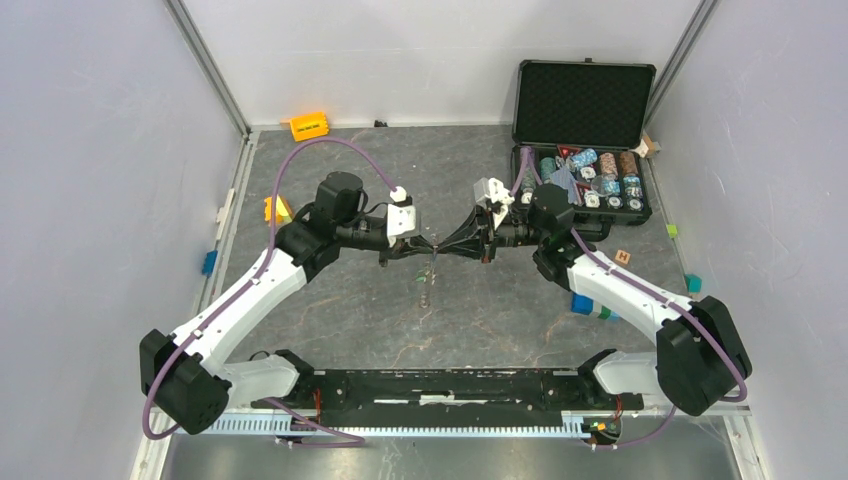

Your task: Put the keys on the keyring

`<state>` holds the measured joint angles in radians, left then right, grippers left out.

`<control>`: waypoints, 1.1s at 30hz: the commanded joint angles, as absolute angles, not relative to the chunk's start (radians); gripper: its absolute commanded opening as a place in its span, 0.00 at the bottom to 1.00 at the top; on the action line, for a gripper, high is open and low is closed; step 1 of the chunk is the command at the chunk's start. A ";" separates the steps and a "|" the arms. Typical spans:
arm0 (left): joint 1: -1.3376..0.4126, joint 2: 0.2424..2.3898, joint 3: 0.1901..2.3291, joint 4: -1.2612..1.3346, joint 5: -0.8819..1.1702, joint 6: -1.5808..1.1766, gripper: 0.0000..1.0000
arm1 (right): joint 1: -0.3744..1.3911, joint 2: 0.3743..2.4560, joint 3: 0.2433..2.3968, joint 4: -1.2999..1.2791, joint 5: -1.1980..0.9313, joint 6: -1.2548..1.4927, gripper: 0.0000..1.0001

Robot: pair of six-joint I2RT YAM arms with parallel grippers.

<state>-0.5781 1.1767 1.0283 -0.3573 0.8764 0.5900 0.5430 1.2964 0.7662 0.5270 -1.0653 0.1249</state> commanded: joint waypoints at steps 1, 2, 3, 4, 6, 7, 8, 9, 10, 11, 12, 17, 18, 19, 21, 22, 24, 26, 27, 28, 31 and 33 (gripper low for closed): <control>-0.577 1.174 1.039 -0.318 0.921 0.561 0.04 | 0.541 1.270 0.775 0.554 -1.070 0.112 0.00; -0.577 1.171 1.037 -0.316 0.921 0.558 0.02 | 0.541 1.271 0.773 0.551 -1.070 0.108 0.00; -0.577 1.170 1.037 -0.314 0.917 0.553 0.02 | 0.541 1.269 0.773 0.539 -1.065 0.092 0.00; -0.577 1.168 1.038 -0.314 0.913 0.546 0.02 | 0.541 1.268 0.774 0.518 -1.061 0.073 0.00; -0.577 1.164 1.043 -0.322 0.906 0.540 0.02 | 0.541 1.264 0.779 0.474 -1.048 0.028 0.00; -0.577 1.165 1.044 -0.325 0.904 0.540 0.02 | 0.541 1.263 0.781 0.459 -1.044 0.013 0.00; -0.578 1.165 1.044 -0.328 0.903 0.538 0.02 | 0.541 1.263 0.782 0.448 -1.038 0.009 0.02; -0.578 1.167 1.043 -0.328 0.896 0.534 0.02 | 0.541 1.261 0.787 0.429 -1.032 -0.017 0.04; -0.580 1.168 1.043 -0.330 0.887 0.531 0.02 | 0.544 1.262 0.795 0.403 -1.025 -0.037 0.07; -0.582 1.170 1.043 -0.334 0.873 0.530 0.02 | 0.545 1.261 0.804 0.377 -1.014 -0.062 0.10; -0.584 1.172 1.043 -0.335 0.861 0.526 0.02 | 0.549 1.261 0.814 0.344 -1.003 -0.084 0.12; -0.601 1.186 1.067 -0.379 0.813 0.534 0.02 | 0.570 1.262 0.865 0.227 -0.956 -0.176 0.21; -0.603 1.189 1.071 -0.385 0.801 0.536 0.02 | 0.574 1.262 0.874 0.210 -0.949 -0.190 0.23; -0.605 1.189 1.075 -0.394 0.794 0.539 0.02 | 0.576 1.263 0.883 0.186 -0.944 -0.203 0.24; -0.611 1.191 1.084 -0.418 0.774 0.554 0.02 | 0.582 1.260 0.902 0.153 -0.933 -0.230 0.28; -0.614 1.190 1.086 -0.424 0.764 0.558 0.02 | 0.583 1.257 0.908 0.139 -0.931 -0.236 0.29; -0.620 1.191 1.086 -0.432 0.749 0.563 0.02 | 0.588 1.257 0.919 0.125 -0.931 -0.242 0.31; -0.623 1.191 1.089 -0.438 0.742 0.564 0.02 | 0.598 1.259 0.928 0.110 -0.926 -0.254 0.31; -0.624 1.190 1.090 -0.439 0.742 0.563 0.02 | 0.601 1.263 0.932 0.099 -0.922 -0.262 0.31; -0.626 1.191 1.091 -0.440 0.739 0.564 0.02 | 0.606 1.265 0.934 0.092 -0.919 -0.270 0.31; -0.629 1.191 1.094 -0.440 0.731 0.561 0.02 | 0.618 1.269 0.934 0.084 -0.919 -0.278 0.31; -0.631 1.190 1.095 -0.440 0.728 0.560 0.02 | 0.622 1.269 0.930 0.078 -0.917 -0.285 0.30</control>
<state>-0.6243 1.1934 1.0420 -0.4526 0.7330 0.5591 0.6102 1.2770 0.8940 0.0994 -0.9333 -0.2501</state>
